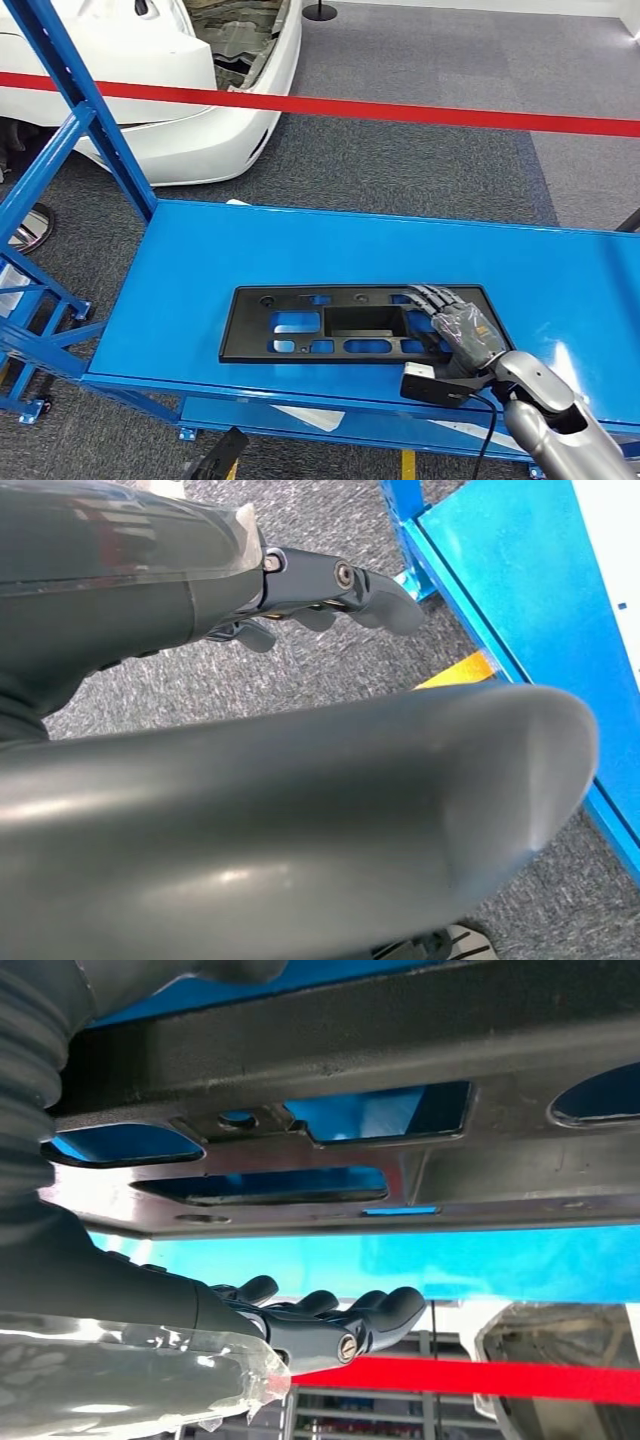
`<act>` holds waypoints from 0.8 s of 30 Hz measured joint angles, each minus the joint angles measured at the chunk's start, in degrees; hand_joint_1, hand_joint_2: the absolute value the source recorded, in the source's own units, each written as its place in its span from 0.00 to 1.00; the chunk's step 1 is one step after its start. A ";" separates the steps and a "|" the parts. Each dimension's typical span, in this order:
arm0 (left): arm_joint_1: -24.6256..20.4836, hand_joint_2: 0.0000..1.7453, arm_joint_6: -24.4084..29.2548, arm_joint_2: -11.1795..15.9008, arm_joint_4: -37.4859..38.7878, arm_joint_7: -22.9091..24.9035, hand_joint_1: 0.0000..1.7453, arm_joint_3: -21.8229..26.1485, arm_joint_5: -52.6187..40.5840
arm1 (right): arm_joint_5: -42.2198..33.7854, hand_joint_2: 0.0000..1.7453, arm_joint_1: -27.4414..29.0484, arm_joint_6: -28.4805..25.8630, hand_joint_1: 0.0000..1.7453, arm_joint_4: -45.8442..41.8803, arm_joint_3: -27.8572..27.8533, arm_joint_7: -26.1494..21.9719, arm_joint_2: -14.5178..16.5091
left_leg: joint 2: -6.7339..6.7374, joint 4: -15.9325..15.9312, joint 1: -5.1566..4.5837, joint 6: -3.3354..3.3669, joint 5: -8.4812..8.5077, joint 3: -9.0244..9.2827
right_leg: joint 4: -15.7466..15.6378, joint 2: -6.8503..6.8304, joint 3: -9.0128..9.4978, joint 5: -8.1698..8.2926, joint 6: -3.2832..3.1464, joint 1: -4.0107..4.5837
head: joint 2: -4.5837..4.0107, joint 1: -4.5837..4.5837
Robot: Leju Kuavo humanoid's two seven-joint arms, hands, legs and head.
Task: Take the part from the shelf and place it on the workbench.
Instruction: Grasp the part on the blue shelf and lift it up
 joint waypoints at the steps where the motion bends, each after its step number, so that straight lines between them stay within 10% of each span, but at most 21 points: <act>1: -0.06 0.00 0.01 0.00 0.00 0.01 0.00 -0.01 0.02 | 0.68 1.00 -0.73 -0.94 0.00 0.99 0.74 0.42 0.58 | 0.00 0.00 0.00 0.00 0.00 0.00 | 0.00 0.00 0.00 0.00 0.00 0.00 | 0.00 0.00; 20: -0.40 0.00 0.18 -0.03 0.00 0.03 0.00 -0.04 0.12 | 16.31 1.00 -3.55 -15.32 0.00 7.19 5.91 9.32 4.39 | 0.00 0.00 -0.01 0.00 0.00 0.07 | 0.00 0.02 0.04 0.00 0.00 0.00 | -0.01 0.00; 22: -0.44 0.00 0.16 -0.05 0.00 0.07 0.00 -0.07 0.10 | 16.71 1.00 -3.50 -15.80 0.06 7.50 6.12 9.36 4.51 | 0.00 0.00 -0.01 0.00 0.00 0.10 | 0.00 0.02 0.06 0.00 0.00 0.00 | -0.01 0.00; 24: -0.46 0.00 0.15 -0.07 0.00 0.13 0.00 -0.09 0.09 | 17.27 1.00 -3.42 -16.61 0.41 7.90 6.31 9.37 4.64 | 0.00 0.00 -0.01 0.00 0.00 0.12 | 0.00 0.02 0.08 0.00 0.00 0.00 | -0.01 0.00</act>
